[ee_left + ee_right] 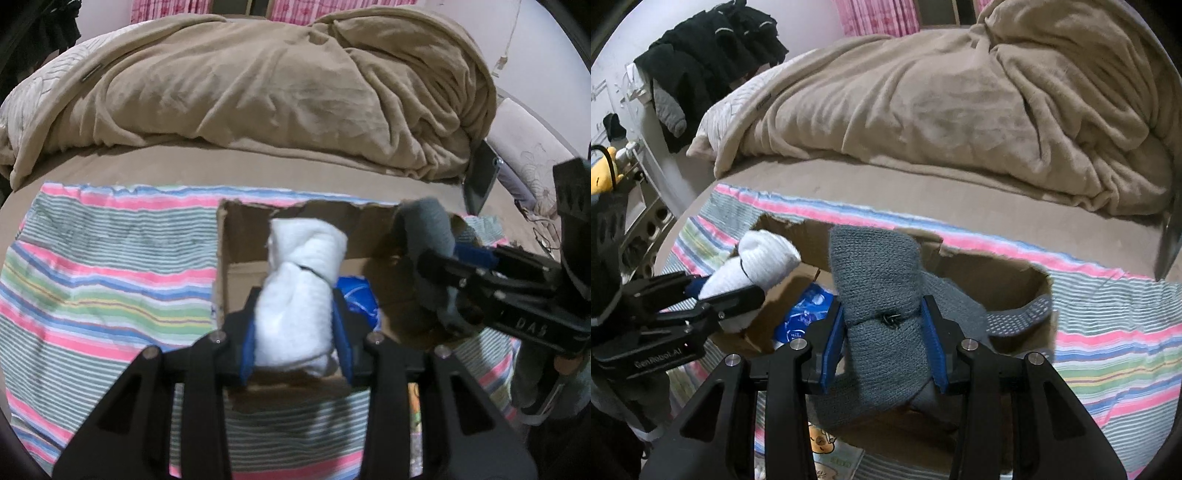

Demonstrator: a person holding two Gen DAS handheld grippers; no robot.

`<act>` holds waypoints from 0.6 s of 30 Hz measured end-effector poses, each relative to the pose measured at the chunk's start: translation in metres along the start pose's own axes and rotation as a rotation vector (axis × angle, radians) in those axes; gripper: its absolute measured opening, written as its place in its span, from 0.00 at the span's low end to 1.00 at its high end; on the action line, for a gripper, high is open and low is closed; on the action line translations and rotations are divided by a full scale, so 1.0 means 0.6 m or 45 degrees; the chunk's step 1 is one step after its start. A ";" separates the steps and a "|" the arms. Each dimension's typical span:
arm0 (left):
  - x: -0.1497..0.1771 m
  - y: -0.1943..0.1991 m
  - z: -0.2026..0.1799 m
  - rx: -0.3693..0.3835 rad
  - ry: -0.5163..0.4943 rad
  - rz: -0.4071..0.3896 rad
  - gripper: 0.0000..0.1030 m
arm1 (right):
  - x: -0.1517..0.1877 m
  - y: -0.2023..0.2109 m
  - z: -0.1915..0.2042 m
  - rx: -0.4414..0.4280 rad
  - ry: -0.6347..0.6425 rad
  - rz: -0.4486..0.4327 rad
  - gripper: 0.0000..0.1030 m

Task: Organize objects
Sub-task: 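Lower the white sock and grey glove into the box and release both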

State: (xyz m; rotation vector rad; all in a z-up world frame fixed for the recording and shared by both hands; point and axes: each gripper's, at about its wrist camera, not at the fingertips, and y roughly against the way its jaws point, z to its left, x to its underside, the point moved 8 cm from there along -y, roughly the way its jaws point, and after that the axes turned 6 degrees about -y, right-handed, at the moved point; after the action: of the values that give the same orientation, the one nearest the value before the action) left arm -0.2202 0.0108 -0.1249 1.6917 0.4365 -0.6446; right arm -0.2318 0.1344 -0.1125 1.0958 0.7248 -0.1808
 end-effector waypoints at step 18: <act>0.010 0.026 -0.006 0.031 0.008 0.005 0.47 | 0.007 0.014 0.002 0.030 -0.027 -0.007 0.57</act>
State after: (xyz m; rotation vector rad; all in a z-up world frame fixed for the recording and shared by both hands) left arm -0.2055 0.0104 -0.1165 1.7176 0.4312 -0.6442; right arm -0.2238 0.1381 -0.1084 1.1131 0.7087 -0.2059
